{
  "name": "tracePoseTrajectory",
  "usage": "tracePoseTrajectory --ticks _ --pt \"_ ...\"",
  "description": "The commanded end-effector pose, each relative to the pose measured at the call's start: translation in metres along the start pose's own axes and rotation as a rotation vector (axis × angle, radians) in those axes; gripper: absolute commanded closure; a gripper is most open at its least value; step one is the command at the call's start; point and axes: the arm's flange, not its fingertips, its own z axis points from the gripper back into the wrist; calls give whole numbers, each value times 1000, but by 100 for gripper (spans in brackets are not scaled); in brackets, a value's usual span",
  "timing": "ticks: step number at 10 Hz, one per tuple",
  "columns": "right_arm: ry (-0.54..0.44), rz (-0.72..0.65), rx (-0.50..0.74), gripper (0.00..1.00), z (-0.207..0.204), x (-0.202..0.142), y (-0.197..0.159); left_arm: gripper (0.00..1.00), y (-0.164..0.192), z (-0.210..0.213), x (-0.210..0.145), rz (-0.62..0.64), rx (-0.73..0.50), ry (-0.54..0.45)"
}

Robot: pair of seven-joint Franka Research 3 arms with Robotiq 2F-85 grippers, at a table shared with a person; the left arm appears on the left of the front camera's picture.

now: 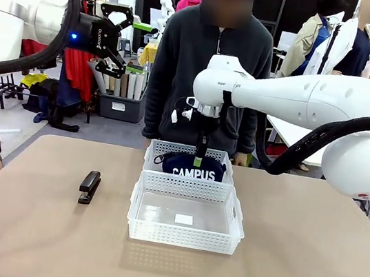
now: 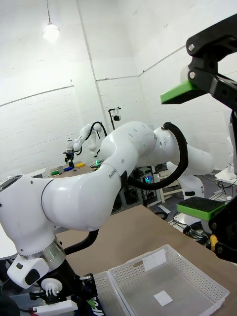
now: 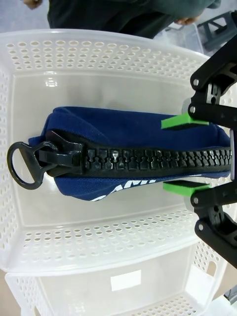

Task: Distribute items into two baskets.
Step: Place the picked Pencil pouch into the Organizing basket as instructed by the person, then pick up the Stapler that the person points to.

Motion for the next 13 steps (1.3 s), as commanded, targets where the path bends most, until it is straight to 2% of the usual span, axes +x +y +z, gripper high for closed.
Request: tracePoseTrajectory --ticks 1,10,11,13 --pt "-44 -5 14 0 10 2 -4 0 -2 0 0 -4 0 -5" --pt "-101 -2 -19 0 28 -8 -7 0 -2 0 0 -4 0 -5" --pt "-52 -19 -15 0 20 -7 -7 0 -2 0 0 -4 0 -5" --pt "-52 -19 -15 0 20 -7 -7 0 -2 0 0 -4 0 -5"
